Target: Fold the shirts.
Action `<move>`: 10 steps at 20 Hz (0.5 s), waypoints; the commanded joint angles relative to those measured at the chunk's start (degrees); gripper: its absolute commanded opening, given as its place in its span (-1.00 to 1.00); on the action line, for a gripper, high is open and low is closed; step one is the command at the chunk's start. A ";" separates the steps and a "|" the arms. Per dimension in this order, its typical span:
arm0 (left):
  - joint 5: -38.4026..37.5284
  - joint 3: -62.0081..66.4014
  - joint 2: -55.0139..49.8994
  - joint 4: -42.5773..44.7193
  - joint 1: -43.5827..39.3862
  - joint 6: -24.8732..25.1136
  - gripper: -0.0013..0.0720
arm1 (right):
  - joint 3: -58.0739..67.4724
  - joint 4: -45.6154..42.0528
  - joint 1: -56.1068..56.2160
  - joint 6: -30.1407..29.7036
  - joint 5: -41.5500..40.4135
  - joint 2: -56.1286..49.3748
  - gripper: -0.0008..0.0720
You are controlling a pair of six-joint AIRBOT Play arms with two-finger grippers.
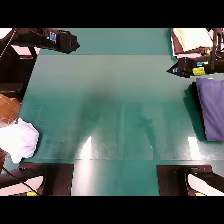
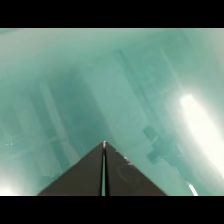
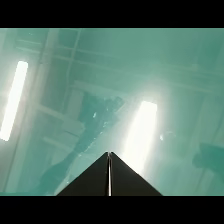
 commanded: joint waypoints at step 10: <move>2.99 -0.02 0.00 0.02 -0.02 0.00 -0.91 | 0.07 0.11 0.07 0.02 -0.04 -0.02 -0.94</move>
